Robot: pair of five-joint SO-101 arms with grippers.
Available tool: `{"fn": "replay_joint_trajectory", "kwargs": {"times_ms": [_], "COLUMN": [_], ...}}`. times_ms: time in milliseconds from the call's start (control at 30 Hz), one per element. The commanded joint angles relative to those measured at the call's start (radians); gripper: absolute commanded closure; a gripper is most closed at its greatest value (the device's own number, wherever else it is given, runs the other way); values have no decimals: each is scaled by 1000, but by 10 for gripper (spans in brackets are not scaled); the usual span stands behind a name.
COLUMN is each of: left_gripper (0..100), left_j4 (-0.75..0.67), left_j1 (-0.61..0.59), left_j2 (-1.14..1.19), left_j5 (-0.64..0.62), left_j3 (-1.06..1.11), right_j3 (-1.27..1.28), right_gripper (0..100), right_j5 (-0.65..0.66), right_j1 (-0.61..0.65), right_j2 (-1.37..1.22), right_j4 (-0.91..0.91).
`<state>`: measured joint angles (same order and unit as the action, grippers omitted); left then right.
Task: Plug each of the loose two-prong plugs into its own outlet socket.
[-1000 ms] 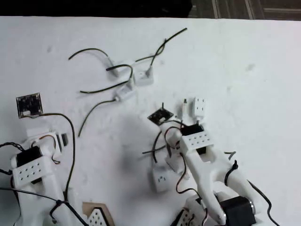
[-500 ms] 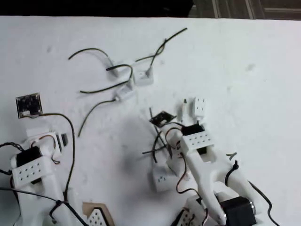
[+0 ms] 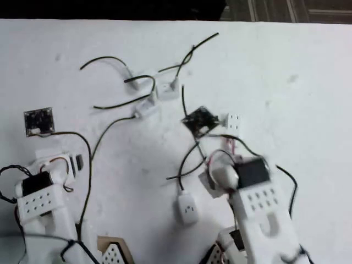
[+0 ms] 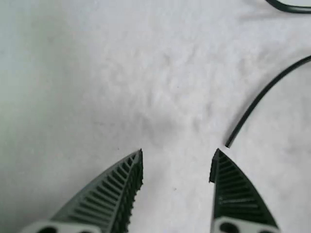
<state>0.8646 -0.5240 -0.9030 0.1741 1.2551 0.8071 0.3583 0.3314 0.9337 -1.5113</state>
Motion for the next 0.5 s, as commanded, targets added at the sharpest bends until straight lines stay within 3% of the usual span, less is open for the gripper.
{"fn": "replay_joint_trajectory", "kwargs": {"times_ms": [0, 133, 233, 467], "left_gripper": [770, 766, 766, 766], "left_j4": [198, 431, 525, 631], "left_j1": [111, 259, 372, 576], "left_j2": [-176, -343, -366, -140], "left_j5": [64, 69, 74, 69], "left_j3": [-91, -221, -307, -456], "right_j3": [-46, -48, -44, -41], "right_gripper": [982, 982, 982, 982], "right_j5": [-74, -155, -253, -454], "right_j1": [-58, -153, -236, -314], "right_j2": [143, 225, 266, 305], "right_j4": [-8, 12, 58, 108]}}
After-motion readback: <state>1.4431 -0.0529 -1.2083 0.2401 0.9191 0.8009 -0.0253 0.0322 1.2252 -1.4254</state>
